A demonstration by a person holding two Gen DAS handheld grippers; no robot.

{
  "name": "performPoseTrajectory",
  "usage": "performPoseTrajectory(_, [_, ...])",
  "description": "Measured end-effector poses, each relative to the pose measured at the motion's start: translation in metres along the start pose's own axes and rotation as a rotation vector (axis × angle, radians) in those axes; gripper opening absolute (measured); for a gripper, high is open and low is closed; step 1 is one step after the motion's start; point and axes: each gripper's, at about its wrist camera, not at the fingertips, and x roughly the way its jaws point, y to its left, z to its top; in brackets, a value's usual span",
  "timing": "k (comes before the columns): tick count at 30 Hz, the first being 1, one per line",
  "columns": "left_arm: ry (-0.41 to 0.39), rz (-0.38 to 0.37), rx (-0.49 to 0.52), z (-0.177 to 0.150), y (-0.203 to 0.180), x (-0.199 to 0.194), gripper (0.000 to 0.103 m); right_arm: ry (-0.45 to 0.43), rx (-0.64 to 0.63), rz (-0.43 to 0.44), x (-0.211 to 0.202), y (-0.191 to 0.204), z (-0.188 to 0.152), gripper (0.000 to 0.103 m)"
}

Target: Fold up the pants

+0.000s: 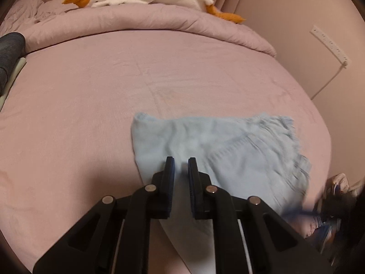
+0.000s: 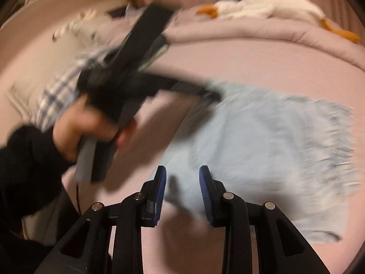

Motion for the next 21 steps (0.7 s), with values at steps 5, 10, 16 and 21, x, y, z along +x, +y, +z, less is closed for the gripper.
performPoseTrajectory(5, [0.006, -0.004, 0.002, -0.030, -0.014, -0.016, 0.011, -0.075, 0.124, -0.167, -0.020, -0.046, 0.020, 0.033])
performPoseTrajectory(10, [0.029, -0.018, 0.021, -0.064, -0.032, -0.023, 0.013, -0.080, 0.163, -0.319, -0.012, -0.081, 0.034, 0.033])
performPoseTrajectory(16, [0.028, 0.004, 0.048, -0.080, -0.042, -0.020, 0.013, 0.041, 0.182, -0.377, 0.028, -0.095, 0.028, 0.033])
performPoseTrajectory(21, [0.033, 0.005, 0.030, -0.074, -0.043, -0.018, 0.013, 0.054, 0.186, -0.371, 0.019, -0.097, 0.031, 0.033])
